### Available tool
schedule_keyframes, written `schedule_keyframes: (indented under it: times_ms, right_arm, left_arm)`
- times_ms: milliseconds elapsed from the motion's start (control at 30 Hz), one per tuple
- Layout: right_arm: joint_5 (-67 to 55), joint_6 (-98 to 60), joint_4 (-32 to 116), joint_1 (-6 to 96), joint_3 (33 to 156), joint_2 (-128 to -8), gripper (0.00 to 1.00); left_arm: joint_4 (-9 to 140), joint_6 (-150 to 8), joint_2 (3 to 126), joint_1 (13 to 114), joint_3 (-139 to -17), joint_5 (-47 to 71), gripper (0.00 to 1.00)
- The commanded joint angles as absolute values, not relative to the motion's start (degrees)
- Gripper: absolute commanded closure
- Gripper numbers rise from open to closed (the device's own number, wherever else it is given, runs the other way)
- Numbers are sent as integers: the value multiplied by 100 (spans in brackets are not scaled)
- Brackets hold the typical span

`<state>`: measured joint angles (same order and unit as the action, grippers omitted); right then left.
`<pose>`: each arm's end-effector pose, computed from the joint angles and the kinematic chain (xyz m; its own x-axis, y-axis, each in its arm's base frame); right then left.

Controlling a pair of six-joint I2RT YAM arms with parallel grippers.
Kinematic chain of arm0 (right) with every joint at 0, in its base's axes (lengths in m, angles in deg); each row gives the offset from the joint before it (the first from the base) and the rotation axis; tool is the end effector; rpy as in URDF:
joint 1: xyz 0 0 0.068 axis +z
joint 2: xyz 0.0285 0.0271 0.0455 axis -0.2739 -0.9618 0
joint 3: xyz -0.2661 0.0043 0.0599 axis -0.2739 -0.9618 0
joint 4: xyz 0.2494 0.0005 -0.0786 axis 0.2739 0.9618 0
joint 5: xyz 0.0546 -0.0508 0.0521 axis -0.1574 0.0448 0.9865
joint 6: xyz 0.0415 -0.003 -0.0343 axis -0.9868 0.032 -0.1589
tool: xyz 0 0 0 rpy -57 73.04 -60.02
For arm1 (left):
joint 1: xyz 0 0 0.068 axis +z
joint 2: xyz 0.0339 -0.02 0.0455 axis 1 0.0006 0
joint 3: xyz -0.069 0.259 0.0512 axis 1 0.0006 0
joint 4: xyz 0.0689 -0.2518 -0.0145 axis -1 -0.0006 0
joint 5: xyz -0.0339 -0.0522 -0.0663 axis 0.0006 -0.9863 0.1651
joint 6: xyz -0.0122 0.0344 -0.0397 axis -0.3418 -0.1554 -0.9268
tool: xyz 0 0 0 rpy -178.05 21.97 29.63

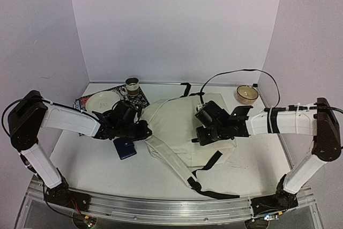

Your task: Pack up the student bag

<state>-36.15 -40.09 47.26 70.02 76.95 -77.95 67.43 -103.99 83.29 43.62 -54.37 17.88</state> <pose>0.2141 0.2729 0.2276 -0.5953 -0.0815 -0.7993 -0.3362 0.9288 0.1557 0.2306 -0.2438 0.1690 -0.8508 -0.1299 -0.5092 0.1999 0.8162 -0.5421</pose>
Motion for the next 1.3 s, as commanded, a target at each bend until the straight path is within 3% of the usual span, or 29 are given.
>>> schedule_keyframes:
  times_ms: [0, 400, 567, 667, 733, 833, 933, 1133, 1267]
  right_arm:
    - [-4311, -4172, 5061, 6719, 7240, -7198, 100]
    - [-4298, -4159, 5187, 5269, 5985, -5797, 100]
    - [-3345, -3990, 4996, 5266, 6133, -5989, 100]
    - [-2729, -3884, 4678, 5264, 6162, -6062, 99]
    - [-2429, -3860, 4569, 5263, 6229, -6074, 92]
    - [-2201, -3838, 4563, 5263, 6351, -6034, 80]
    - [-2023, -3764, 4563, 5263, 6391, -5924, 63]
    - [-1881, -3657, 4535, 5264, 6383, -5829, 37]
    - [-2042, -3634, 4537, 5263, 6367, -5809, 22]
  left_arm:
    - [6542, -10354, 8063, 4444, -5224, 2320, 100]
    - [5915, -10022, 7696, 4611, -5097, 3090, 100]
    - [5848, -9872, 7585, 4614, -5125, 3100, 100]
    - [5811, -9839, 7461, 4610, -5132, 3049, 93]
    - [5765, -9811, 7333, 4610, -5128, 3020, 85]
    - [5623, -9746, 7053, 4611, -5102, 3042, 62]
    - [5299, -9721, 6708, 4611, -5064, 3180, 46]
    - [4540, -9833, 6328, 4627, -4955, 3475, 25]
    - [4307, -10006, 6211, 4807, -4690, 3507, 19]
